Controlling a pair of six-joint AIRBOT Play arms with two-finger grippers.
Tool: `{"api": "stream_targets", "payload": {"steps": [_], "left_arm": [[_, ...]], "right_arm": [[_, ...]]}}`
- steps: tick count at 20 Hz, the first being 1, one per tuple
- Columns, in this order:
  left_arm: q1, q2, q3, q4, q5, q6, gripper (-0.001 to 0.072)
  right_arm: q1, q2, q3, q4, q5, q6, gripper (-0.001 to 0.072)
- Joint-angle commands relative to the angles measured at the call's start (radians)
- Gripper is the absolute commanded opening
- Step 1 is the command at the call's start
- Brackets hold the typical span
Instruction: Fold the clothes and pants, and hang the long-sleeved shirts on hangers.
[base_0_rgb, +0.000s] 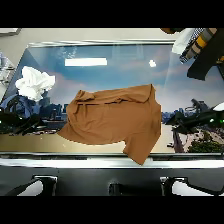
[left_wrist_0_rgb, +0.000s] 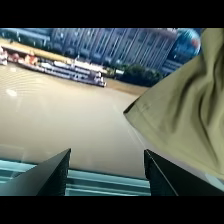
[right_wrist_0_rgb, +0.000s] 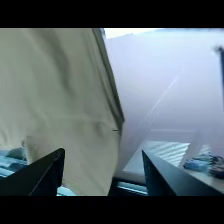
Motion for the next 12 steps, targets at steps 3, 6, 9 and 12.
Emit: {"api": "stream_targets", "payload": {"steps": [3,6,9,12], "left_arm": [[0.003,0.013,-0.03,-0.002,0.008,0.004,0.0527],[0.003,0.013,-0.03,-0.025,0.011,0.003,0.0528],[0.003,0.013,-0.03,-0.067,0.047,0.003,0.0528],[0.003,0.013,-0.031,-0.103,0.072,0.005,0.0529]], "right_arm": [[-0.004,0.005,-0.186,0.078,-0.148,-0.127,0.0533],[-0.004,0.002,-0.217,0.156,-0.22,-0.159,0.0533],[0.001,-0.046,-0.218,0.23,-0.214,-0.192,0.0506],[0.049,-0.076,-0.218,0.233,-0.21,-0.199,0.0285]]}}
